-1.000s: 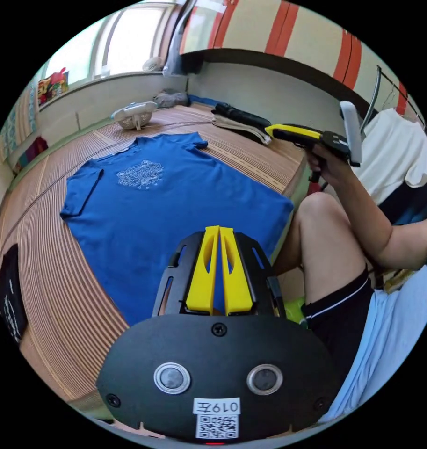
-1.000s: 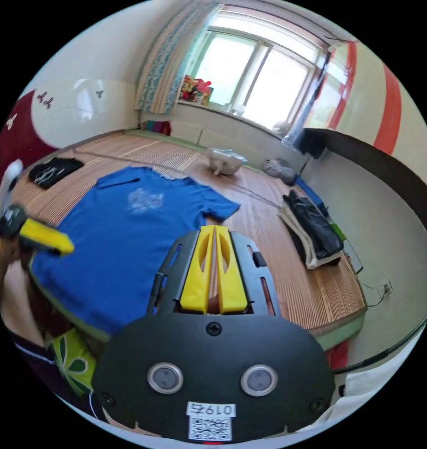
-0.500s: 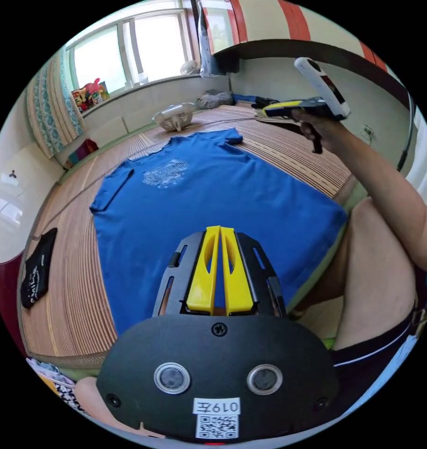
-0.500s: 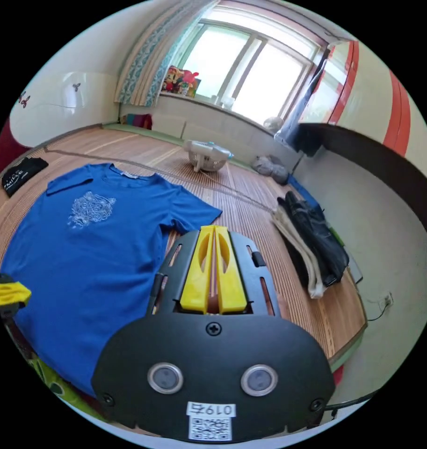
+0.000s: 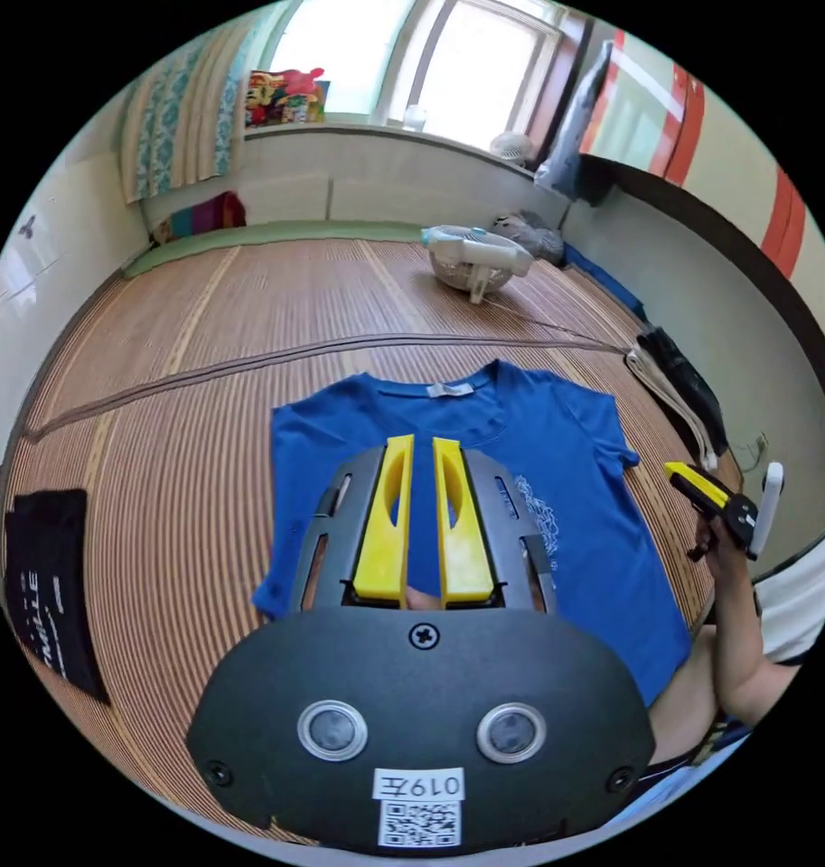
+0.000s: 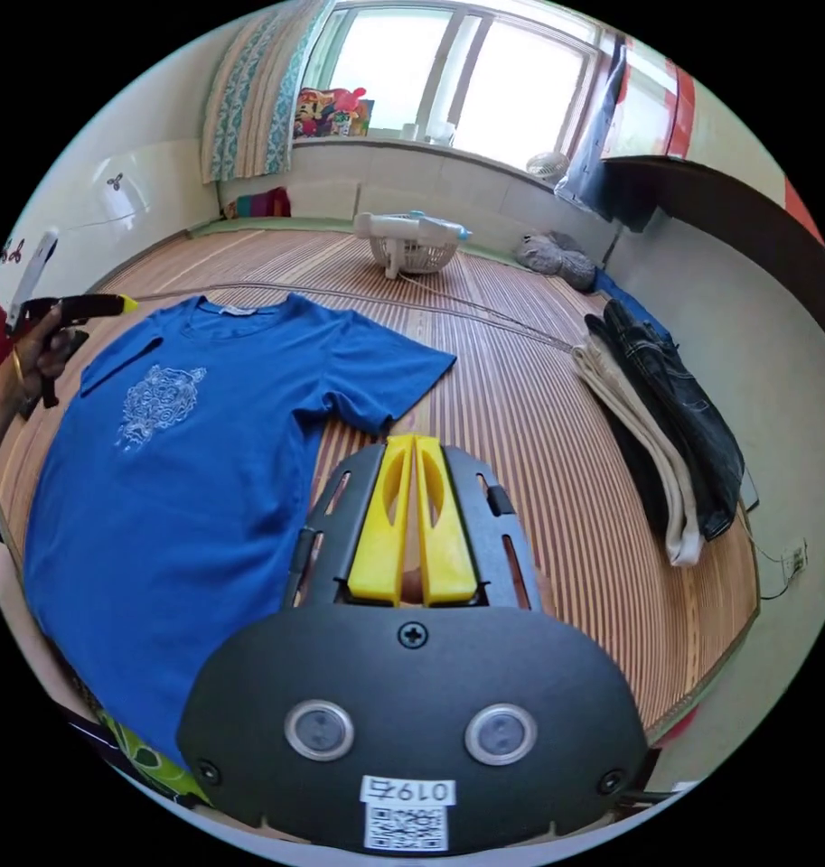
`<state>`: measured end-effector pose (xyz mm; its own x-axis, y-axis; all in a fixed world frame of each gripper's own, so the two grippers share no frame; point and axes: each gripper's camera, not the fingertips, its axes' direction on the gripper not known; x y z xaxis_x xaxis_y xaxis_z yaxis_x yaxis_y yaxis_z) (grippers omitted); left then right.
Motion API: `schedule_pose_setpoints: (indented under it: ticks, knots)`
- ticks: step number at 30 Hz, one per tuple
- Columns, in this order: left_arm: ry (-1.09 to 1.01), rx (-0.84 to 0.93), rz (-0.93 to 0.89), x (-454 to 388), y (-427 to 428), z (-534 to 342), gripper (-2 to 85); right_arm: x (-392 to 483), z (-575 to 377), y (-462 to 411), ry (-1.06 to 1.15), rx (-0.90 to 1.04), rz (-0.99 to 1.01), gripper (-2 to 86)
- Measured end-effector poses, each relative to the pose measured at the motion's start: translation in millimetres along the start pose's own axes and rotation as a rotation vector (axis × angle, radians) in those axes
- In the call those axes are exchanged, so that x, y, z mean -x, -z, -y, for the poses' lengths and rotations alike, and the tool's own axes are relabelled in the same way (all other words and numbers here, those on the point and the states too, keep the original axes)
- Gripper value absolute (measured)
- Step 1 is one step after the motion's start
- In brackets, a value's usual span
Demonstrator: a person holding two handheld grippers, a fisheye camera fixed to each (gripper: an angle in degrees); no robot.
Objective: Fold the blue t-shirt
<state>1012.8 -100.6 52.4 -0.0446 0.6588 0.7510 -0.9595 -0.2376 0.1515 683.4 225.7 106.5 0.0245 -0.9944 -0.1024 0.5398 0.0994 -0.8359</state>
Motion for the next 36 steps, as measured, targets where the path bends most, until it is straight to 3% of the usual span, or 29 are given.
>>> schedule_pose_setpoints:
  ticks: [5, 11, 17, 21, 29, 36]
  knots:
    - [-0.259, 0.068, -0.191, -125, -63, 109, 1.0, -45, -29, -58, -0.196, 0.014, 0.209, 2.9]
    - [-0.431, 0.156, -0.263, -260, -117, 271, 1.2, -27, -56, -95, -0.108, -0.083, 0.124, 5.1]
    - [-0.363, 0.423, -0.393, -335, -204, 431, 3.2, -42, -80, -150, -0.241, -0.03, 0.346, 3.4]
    - [-0.42, 0.507, -0.37, -377, -237, 506, 2.7, -48, -93, -173, -0.259, -0.016, 0.335, 1.8]
    - [-1.068, 0.563, -0.112, -494, -259, 605, 0.8, -37, -116, -218, -0.252, -0.004, 0.345, 1.3]
    - [-1.179, 0.627, -0.215, -547, -268, 678, 0.6, -23, -131, -240, -0.271, -0.03, 0.354, 2.3]
